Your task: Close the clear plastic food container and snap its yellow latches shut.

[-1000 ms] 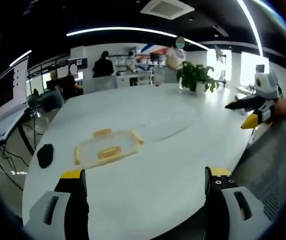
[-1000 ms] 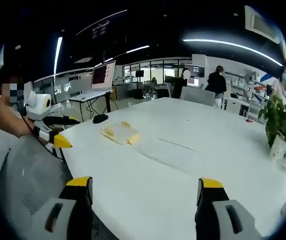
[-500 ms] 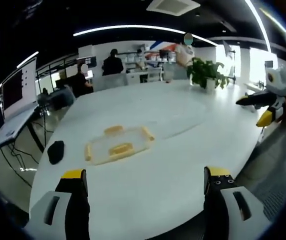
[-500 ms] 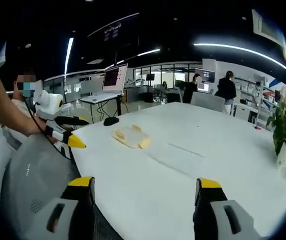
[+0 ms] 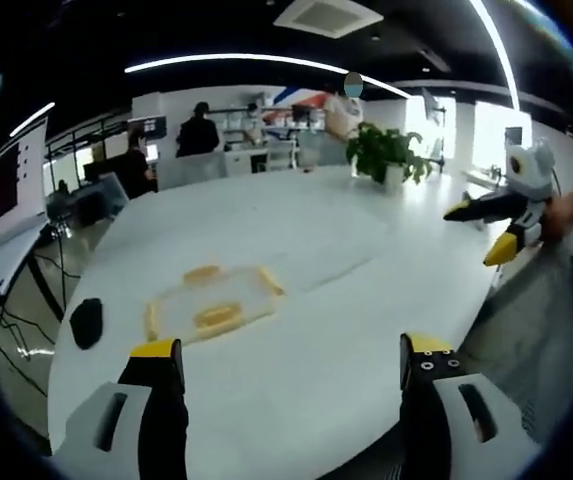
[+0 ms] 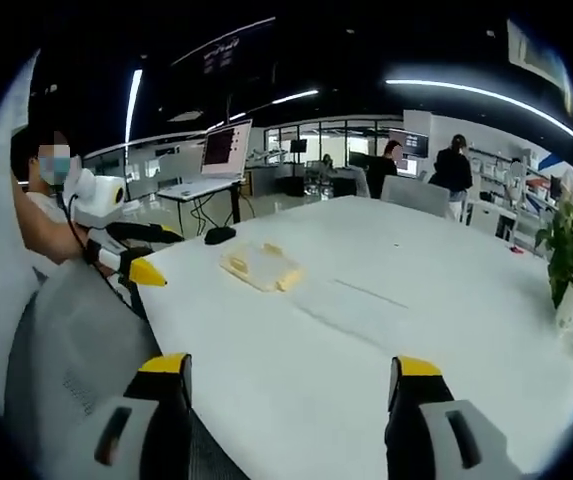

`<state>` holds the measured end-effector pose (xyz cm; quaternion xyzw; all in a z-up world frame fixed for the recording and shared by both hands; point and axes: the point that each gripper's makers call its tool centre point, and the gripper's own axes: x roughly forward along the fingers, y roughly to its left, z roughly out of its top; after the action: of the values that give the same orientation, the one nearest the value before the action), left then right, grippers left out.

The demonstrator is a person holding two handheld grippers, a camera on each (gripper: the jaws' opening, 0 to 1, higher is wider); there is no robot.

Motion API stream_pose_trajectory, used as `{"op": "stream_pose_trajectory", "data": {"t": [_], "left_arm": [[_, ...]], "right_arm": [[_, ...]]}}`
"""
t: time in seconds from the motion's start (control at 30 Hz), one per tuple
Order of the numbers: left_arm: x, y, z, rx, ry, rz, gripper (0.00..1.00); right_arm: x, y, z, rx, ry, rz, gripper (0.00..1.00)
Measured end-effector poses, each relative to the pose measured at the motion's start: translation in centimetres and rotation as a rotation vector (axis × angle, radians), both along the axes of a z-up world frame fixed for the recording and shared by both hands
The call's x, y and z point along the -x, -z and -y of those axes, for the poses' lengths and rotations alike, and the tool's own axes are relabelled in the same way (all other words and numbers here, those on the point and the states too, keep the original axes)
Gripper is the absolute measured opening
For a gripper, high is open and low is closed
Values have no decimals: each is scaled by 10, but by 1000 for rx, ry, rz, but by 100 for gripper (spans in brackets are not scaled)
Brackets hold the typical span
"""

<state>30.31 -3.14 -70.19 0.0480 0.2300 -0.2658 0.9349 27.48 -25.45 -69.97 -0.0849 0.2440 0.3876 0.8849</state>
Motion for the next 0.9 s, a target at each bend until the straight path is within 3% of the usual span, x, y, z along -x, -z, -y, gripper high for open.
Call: {"op": "stream_pose_trajectory", "data": {"t": [0.1,0.47,0.9], "left_arm": [[-5,-1,-5,33,6,-5,86],[-2,9,-10,27,70,-23,84],[-19,7,-35,-13,86,-2,84]], "right_arm": [[6,8,-9,79,-73,3,76],[-13,4,-22,102,-68,24,73],[-40,-2,-42,132,-96,48,70]]}}
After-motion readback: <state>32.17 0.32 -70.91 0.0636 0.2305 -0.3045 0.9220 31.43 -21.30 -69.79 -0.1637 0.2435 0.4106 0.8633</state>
